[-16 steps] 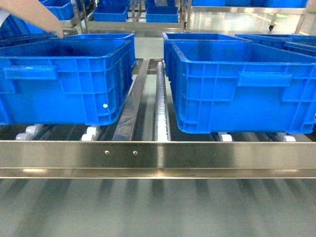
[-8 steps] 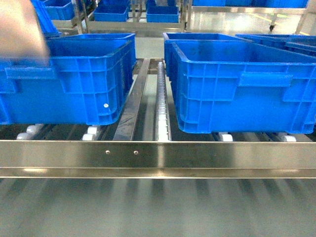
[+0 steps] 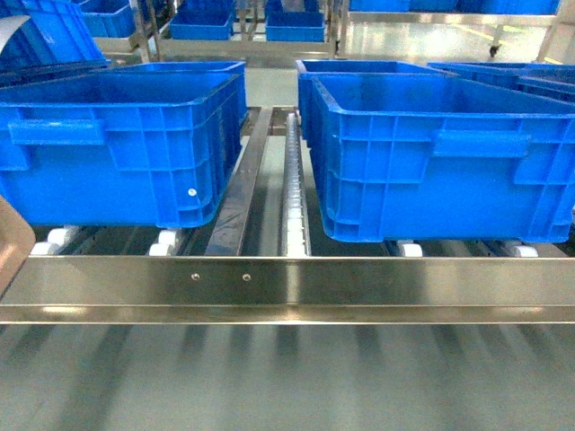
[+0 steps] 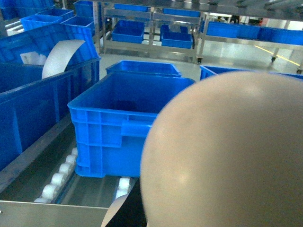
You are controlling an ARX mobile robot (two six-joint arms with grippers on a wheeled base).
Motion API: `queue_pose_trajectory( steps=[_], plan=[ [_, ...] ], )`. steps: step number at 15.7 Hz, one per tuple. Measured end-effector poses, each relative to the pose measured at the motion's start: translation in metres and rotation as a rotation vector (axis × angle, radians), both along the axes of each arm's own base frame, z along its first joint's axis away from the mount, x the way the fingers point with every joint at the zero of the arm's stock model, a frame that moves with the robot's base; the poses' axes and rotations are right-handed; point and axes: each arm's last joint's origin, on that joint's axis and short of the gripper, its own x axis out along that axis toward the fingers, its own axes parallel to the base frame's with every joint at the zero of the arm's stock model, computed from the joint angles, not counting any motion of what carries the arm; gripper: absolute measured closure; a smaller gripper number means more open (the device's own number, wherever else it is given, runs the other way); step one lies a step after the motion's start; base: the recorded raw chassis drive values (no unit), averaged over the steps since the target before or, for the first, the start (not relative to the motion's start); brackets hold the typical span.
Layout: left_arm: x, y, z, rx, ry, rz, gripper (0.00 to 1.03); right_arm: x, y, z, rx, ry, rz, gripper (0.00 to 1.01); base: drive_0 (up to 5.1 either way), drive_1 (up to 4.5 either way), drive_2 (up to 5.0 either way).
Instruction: Place part in tray to right shelf
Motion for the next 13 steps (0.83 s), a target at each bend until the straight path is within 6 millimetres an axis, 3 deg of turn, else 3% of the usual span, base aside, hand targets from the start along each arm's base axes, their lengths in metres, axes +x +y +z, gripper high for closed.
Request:
queue_pose_trajectory(
  steps=[3, 7, 13],
  plan=[
    [-0.017, -0.011, -0.027, 0.027, 0.045, 0.011, 0.89, -0.004, -0.004, -0.008, 0.002, -0.006, -0.012, 0.99, 0.0, 0.0, 0.0],
    [-0.035, -0.015, -0.041, 0.029, 0.031, 0.004, 0.89, -0.016, -0.004, -0.01, 0.003, -0.017, -0.013, 0.99, 0.0, 0.0, 0.0],
    [-0.054, -0.016, -0.054, 0.03, 0.028, -0.002, 0.89, -0.016, -0.004, -0.011, 0.003, -0.006, -0.012, 0.99, 0.0, 0.0, 0.0]
  ],
)
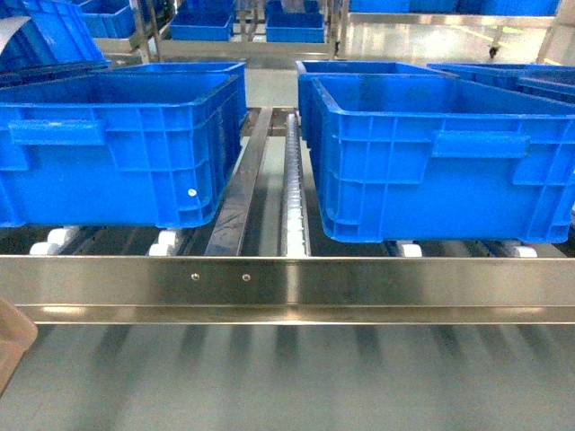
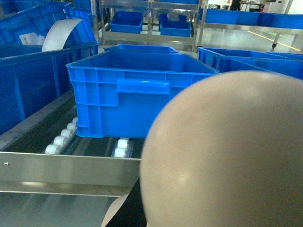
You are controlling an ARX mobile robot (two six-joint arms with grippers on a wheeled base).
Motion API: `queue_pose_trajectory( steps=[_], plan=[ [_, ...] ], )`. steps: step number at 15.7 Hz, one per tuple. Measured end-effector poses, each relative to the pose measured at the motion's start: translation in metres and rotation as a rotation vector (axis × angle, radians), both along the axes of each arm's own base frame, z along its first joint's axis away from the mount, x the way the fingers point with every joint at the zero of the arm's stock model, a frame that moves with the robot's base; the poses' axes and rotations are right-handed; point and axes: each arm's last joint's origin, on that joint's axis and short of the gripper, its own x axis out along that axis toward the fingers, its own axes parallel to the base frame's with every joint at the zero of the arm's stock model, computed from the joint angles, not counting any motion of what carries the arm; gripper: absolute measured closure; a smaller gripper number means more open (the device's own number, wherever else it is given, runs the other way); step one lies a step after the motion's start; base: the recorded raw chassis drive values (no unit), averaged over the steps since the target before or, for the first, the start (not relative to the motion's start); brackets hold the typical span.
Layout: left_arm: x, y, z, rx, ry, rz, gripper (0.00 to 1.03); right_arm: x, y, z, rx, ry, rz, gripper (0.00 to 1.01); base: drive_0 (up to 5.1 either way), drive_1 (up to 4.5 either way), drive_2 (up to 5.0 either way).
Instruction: Place part in tray to right shelf
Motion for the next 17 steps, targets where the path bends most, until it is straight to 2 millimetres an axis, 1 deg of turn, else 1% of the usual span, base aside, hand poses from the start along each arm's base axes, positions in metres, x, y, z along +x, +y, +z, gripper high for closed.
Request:
queue_pose_trajectory(
  steps=[3, 4, 14, 15, 16, 17],
  plan=[
    [-0.002, 0.0, -0.001, 0.0, -0.005, 0.0, 0.89, 0.0, 0.0, 0.0, 0.0, 0.0, 0.0, 0.99, 0.0, 0.0, 0.0],
    [-0.003, 0.0, -0.004, 0.0, -0.021, -0.001, 0.89, 0.0, 0.0, 0.0, 0.0, 0.0, 0.0, 0.99, 0.0, 0.0, 0.0],
    [-0.017, 0.0, -0.004, 0.0, -0.026, 0.0, 0.89, 0.0, 0.0, 0.0, 0.0, 0.0, 0.0, 0.99, 0.0, 0.0, 0.0],
    [-0.019, 0.0, -0.005, 0.0, -0.015, 0.0, 0.89, 0.0, 0.0, 0.0, 0.0, 0.0, 0.0, 0.99, 0.0, 0.0, 0.0],
    [-0.026, 0.0, -0.011, 0.0, 0.027, -0.001, 0.89, 0.0, 0.0, 0.0, 0.0, 0.001, 0.0, 0.99, 0.0, 0.0, 0.0],
    [-0.028, 0.0, -0.007, 0.002, -0.018, 0.0, 0.89, 0.0, 0.0, 0.0, 0.0, 0.0, 0.0, 0.99, 0.0, 0.0, 0.0]
  ],
)
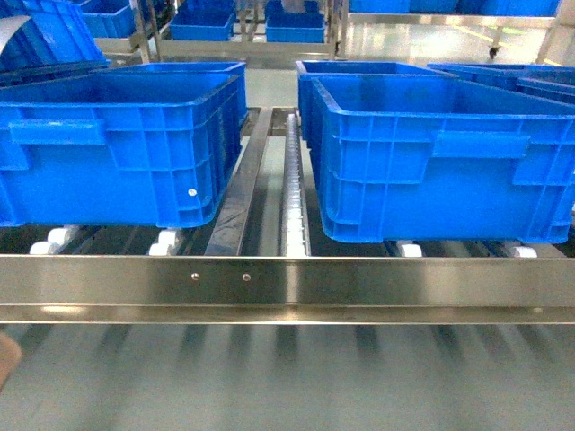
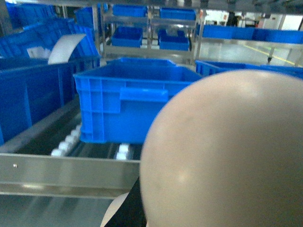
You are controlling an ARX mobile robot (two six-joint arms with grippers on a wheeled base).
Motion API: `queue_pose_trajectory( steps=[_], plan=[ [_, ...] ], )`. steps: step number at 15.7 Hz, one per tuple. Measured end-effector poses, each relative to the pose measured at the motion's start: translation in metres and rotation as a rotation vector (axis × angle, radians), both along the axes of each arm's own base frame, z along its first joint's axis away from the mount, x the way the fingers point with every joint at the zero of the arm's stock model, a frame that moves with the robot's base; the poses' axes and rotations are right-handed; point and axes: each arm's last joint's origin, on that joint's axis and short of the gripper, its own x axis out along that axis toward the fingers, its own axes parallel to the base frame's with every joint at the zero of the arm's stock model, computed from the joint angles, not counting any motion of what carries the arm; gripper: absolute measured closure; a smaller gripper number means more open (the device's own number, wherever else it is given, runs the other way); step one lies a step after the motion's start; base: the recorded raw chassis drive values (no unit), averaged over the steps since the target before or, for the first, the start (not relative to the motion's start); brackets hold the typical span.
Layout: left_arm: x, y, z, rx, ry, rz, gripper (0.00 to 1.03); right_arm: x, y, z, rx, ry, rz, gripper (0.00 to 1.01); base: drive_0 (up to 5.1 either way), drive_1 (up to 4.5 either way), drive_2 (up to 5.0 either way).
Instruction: Place part in tray to right shelf
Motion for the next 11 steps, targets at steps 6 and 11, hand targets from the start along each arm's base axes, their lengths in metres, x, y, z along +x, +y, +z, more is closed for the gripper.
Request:
queue_pose_trajectory(
  steps=[6, 11],
  plan=[
    [-0.0001, 0.0, -0.0003, 0.001, 0.005, 0.0, 0.89, 0.0, 0.0, 0.0, 0.0, 0.0, -0.001, 0.84, 0.0, 0.0, 0.0],
    [-0.0001, 0.0, -0.0002, 0.002, 0.004, 0.0, 0.89, 0.0, 0.0, 0.0, 0.0, 0.0, -0.001, 0.23, 0.0, 0.0, 0.0]
  ],
)
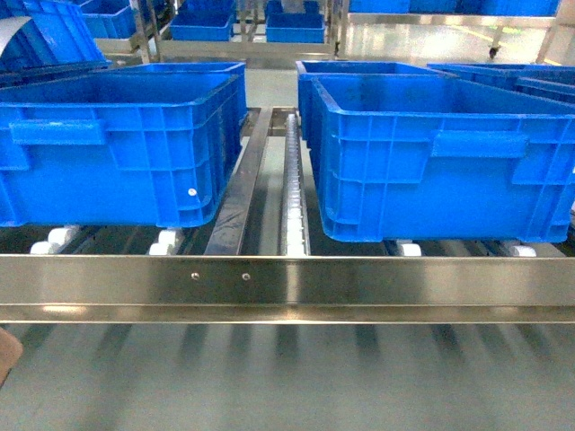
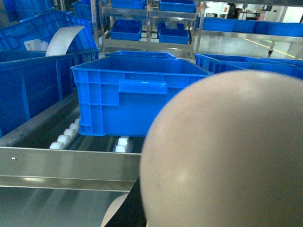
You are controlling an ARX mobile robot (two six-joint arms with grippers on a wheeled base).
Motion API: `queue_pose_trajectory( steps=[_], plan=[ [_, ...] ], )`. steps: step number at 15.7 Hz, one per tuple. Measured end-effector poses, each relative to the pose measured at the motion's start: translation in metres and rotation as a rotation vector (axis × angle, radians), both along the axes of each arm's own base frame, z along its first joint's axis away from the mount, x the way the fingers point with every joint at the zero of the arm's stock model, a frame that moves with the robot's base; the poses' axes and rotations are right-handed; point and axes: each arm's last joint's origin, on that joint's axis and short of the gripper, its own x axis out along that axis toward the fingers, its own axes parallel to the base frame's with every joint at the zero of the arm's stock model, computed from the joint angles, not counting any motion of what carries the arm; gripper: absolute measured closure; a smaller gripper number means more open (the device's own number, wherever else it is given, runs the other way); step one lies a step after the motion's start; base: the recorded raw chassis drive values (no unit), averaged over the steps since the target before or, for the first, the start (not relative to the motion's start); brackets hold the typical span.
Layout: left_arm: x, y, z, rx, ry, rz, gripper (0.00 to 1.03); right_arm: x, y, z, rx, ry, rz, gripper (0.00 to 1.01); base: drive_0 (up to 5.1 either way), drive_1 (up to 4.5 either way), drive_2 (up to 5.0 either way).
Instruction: Place part in tray to right shelf
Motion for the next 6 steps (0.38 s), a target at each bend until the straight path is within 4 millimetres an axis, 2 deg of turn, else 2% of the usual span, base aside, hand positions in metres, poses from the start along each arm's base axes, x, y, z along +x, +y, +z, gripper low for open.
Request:
queue_pose_trajectory(
  steps=[2, 3, 6],
  plan=[
    [0.0, 0.0, 0.0, 0.0, 0.0, 0.0, 0.89, 0.0, 0.0, 0.0, 0.0, 0.0, 0.0, 0.01, 0.0, 0.0, 0.0],
    [0.0, 0.0, 0.0, 0.0, 0.0, 0.0, 0.89, 0.0, 0.0, 0.0, 0.0, 0.0, 0.0, 0.04, 0.0, 0.0, 0.0],
    [0.0, 0.0, 0.0, 0.0, 0.0, 0.0, 0.89, 0.0, 0.0, 0.0, 0.0, 0.0, 0.0, 0.03, 0.0, 0.0, 0.0]
  ],
)
